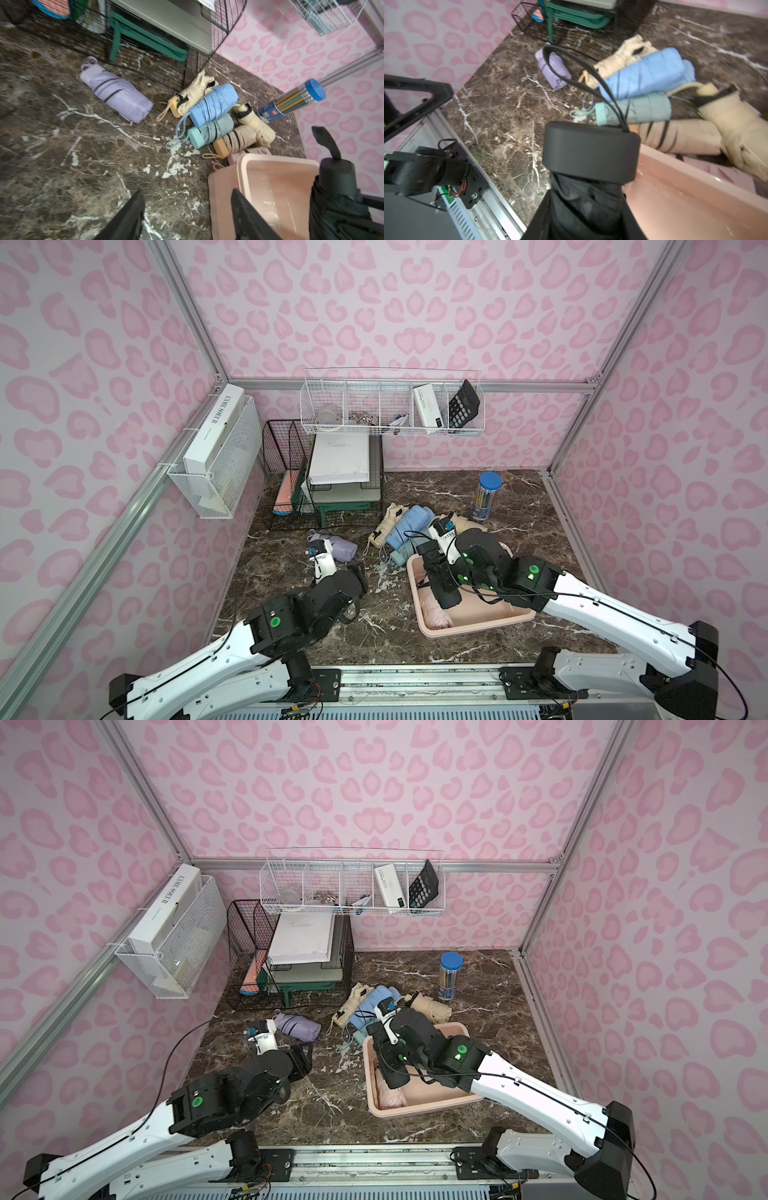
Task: Put the umbrella into the storage box
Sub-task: Place the umbrella in the storage box.
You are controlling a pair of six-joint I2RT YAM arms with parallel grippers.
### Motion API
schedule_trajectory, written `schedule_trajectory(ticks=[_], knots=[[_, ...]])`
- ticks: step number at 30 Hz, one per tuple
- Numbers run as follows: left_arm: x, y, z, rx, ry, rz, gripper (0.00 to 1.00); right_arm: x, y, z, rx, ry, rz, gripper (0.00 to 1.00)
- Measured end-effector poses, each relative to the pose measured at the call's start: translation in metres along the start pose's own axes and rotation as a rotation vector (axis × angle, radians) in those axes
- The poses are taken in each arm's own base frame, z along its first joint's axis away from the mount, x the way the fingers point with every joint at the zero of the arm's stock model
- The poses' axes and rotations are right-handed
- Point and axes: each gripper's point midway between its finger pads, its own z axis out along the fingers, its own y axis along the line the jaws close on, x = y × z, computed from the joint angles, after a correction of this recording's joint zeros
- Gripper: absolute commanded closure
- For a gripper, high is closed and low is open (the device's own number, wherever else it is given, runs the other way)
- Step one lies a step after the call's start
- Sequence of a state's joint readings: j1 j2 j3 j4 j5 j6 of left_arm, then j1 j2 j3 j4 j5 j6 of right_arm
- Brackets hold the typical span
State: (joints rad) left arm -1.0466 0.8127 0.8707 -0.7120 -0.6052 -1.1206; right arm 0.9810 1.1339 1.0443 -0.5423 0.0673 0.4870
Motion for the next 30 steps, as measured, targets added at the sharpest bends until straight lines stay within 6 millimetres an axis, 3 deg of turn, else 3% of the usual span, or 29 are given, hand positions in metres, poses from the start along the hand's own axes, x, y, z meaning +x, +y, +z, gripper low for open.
schedule_trajectory(ticks=[3,7,12,17,30], knots=[[0.021,-0.021,0.016,0.043,0.084,0.012,0.29,0.016,-0.028,-0.001,0.065,0.021,0.076,0.85],[0.047,-0.044,0.033,0.092,0.187,0.024,0.26,0.04,-0.051,0.006,0.105,0.064,0.134,0.85],[0.073,-0.054,0.046,0.116,0.285,0.027,0.23,0.064,-0.071,0.021,0.13,0.107,0.183,0.85],[0.094,-0.055,0.055,0.123,0.349,0.01,0.25,0.074,-0.073,0.034,0.113,0.125,0.172,0.85],[0.126,-0.067,0.078,0.125,0.448,0.001,0.49,0.115,-0.081,0.051,0.096,0.181,0.164,0.85]])
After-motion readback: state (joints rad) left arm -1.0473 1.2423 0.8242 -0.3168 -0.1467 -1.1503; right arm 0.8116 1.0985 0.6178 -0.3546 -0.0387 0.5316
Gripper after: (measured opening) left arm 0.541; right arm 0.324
